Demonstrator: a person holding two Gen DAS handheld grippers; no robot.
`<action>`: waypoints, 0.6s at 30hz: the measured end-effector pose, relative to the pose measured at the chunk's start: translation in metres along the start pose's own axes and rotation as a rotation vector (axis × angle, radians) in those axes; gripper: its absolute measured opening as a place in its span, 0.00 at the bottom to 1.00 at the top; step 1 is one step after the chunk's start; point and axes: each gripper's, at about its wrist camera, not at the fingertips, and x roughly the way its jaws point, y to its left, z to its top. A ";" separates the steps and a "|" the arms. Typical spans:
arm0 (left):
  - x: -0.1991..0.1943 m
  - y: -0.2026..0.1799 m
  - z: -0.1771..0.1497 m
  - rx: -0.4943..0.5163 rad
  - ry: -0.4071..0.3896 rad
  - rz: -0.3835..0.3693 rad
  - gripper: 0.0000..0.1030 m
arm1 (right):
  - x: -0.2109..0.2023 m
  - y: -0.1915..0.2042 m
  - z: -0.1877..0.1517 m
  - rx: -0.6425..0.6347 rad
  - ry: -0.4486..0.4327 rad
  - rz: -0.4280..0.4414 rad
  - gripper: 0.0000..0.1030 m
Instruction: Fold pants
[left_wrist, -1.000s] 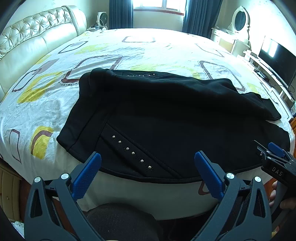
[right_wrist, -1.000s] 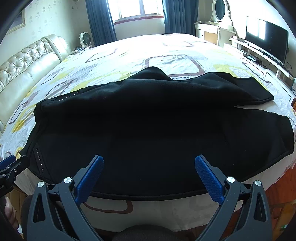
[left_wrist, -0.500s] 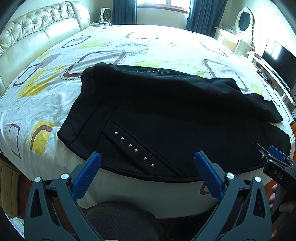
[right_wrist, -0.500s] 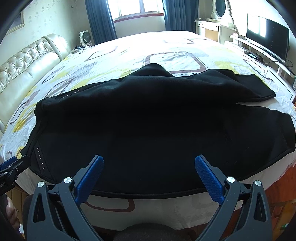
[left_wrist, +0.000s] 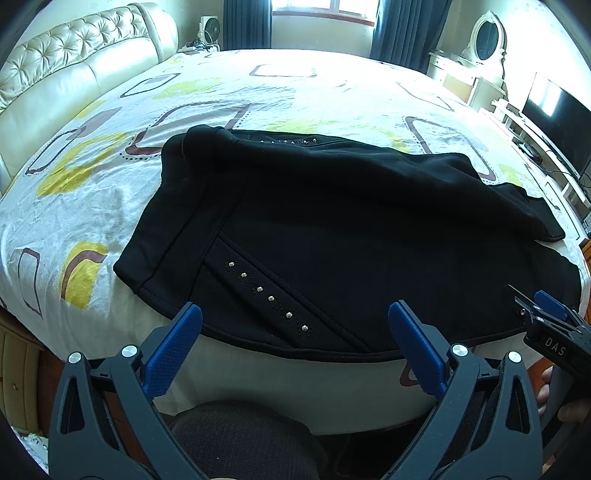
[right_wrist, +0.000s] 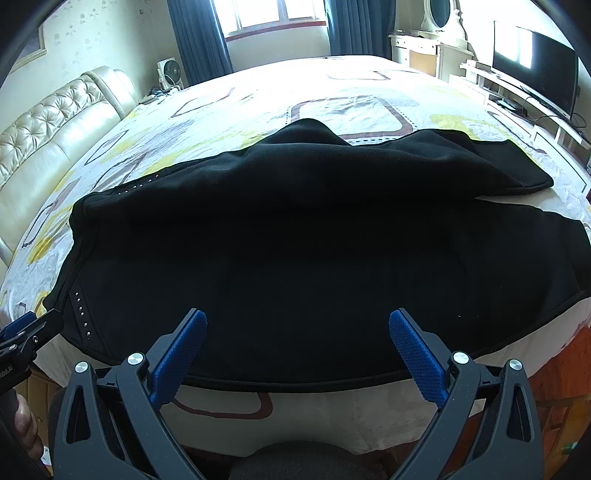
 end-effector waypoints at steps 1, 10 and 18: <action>0.000 0.000 0.000 0.001 0.000 -0.001 0.98 | 0.000 0.000 0.000 -0.001 0.002 0.000 0.96; 0.000 0.000 0.000 0.002 0.001 0.002 0.98 | 0.001 0.001 0.000 0.001 0.014 0.006 0.96; 0.000 -0.001 0.000 0.003 0.001 0.001 0.98 | 0.001 0.000 -0.001 0.003 0.015 0.009 0.96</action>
